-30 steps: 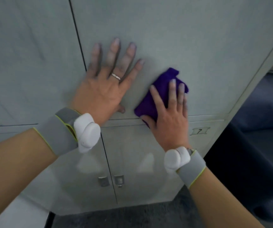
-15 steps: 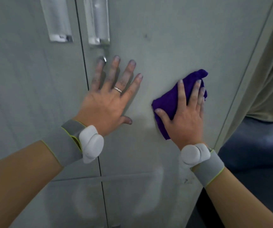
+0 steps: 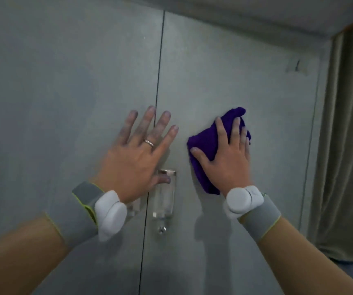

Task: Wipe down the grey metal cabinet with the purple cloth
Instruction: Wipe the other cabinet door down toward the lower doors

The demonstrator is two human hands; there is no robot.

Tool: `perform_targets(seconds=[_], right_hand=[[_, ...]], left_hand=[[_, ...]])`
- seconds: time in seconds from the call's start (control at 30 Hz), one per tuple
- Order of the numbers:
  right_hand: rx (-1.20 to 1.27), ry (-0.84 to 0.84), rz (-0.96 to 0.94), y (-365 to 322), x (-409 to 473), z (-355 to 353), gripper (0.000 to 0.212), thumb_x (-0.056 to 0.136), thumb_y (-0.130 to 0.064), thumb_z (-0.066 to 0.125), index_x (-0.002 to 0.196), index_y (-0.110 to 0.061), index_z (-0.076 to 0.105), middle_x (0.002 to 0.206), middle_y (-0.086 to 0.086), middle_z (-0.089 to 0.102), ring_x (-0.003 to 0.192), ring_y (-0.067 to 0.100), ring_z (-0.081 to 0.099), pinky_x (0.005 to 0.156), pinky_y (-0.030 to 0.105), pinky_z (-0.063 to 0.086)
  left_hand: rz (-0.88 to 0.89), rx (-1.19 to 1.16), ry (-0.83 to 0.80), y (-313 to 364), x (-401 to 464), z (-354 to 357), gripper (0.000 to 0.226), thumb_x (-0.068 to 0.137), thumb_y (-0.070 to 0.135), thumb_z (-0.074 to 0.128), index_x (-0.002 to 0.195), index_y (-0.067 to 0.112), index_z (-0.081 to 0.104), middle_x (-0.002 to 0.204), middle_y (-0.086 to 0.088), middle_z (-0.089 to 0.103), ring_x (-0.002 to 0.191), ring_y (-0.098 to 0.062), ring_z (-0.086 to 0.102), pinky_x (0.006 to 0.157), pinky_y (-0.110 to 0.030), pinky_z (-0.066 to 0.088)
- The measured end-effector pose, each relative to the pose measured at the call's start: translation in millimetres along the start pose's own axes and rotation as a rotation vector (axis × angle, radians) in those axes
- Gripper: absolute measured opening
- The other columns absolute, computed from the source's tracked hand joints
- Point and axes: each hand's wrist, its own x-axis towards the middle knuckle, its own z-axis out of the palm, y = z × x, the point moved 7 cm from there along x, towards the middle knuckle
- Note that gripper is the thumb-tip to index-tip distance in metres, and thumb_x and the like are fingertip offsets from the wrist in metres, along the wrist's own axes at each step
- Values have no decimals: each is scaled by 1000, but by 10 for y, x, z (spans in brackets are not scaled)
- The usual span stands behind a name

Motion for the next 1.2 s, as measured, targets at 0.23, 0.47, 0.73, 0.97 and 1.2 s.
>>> perform_targets(seconds=[0.23,0.47,0.73,0.97,1.2], right_hand=[[-46,-7,24,-828,764,-256,88,84,-76,34,153,-36,-3,163,11,-6,149,34,-1,118,47,9],[-95,-303,-51,-752,911,-452,85,88,-48,55,152,-40,0,162,10,-5,146,35,7,115,48,18],[-66,-438,-387,-248,852,-602,88,89,-37,58,152,-43,-3,163,-2,5,148,20,17,117,39,22],[-101,-345,-429,-178,890,-565,84,86,-48,51,153,-38,2,157,5,20,138,31,30,110,45,24],[140,-480,-410,180,826,-678,87,80,-35,64,151,-39,13,142,5,42,128,28,42,107,45,33]], left_hand=[[9,-6,-14,-622,364,-67,93,82,70,44,150,9,28,156,-13,25,144,-38,18,111,-59,25],[72,-82,-80,-275,711,102,81,91,63,36,152,12,19,156,-9,26,146,-29,14,117,-52,16],[-214,-255,-80,-141,882,-220,74,92,58,14,117,10,64,123,-9,66,114,-28,57,93,-38,40],[-667,-401,-230,186,1179,-130,69,100,46,30,152,8,6,146,-21,40,133,-36,34,106,-44,29],[-895,-442,-215,328,1352,110,82,92,65,24,153,16,0,159,-20,-13,145,-35,-17,117,-53,-8]])
